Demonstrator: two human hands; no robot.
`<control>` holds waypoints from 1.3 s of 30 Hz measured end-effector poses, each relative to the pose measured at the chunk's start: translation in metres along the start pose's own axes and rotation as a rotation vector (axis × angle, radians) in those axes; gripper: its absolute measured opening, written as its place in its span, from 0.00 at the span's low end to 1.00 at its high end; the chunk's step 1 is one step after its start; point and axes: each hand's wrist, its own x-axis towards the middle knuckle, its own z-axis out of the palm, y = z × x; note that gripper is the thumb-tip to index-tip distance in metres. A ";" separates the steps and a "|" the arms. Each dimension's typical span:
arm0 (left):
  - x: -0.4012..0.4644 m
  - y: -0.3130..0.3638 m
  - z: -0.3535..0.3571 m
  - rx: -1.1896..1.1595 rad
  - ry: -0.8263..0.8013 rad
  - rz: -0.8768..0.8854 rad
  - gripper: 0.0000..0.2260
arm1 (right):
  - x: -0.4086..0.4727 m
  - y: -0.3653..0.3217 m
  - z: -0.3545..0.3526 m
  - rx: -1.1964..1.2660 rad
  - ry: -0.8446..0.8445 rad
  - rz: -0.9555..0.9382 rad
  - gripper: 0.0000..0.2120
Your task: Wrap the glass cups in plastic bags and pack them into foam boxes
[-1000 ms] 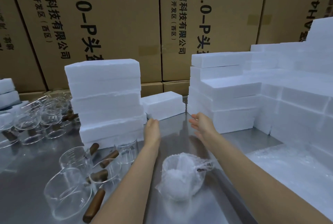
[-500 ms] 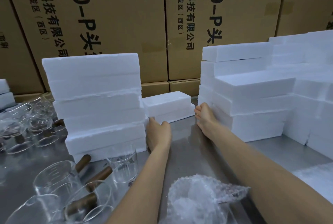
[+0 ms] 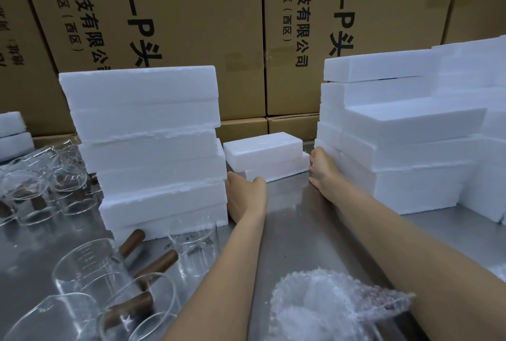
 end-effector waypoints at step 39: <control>-0.017 0.000 -0.015 -0.047 -0.012 0.033 0.26 | -0.039 0.005 -0.012 -0.172 -0.113 -0.026 0.12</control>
